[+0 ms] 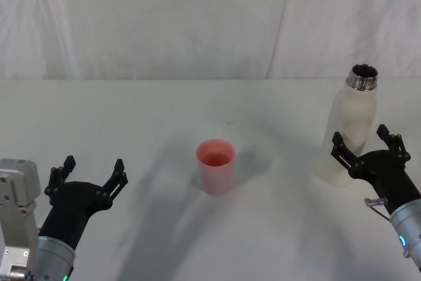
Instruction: Grasp the thermos with one hand and pour water into the cup lid.
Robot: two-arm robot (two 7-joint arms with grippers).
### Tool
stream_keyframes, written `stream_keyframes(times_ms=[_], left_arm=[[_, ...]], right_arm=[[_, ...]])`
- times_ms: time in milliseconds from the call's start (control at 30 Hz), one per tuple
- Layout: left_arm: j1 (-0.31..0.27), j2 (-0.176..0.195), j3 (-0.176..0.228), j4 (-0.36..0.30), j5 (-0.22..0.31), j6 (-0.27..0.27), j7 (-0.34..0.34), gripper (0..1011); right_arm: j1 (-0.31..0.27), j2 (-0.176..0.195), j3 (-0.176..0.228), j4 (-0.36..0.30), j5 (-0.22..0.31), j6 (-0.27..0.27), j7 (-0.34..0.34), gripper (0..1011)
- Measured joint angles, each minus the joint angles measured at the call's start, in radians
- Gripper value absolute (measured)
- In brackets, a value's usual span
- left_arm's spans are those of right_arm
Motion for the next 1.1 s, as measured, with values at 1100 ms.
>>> stream_keyframes(times_ms=[1100], left_arm=[[0.000,0.000,0.000,0.000,0.000,0.000,0.000,1001]], right_arm=[[0.114,0.009,-0.012,0.146,0.045,-0.020,0.060,1002]])
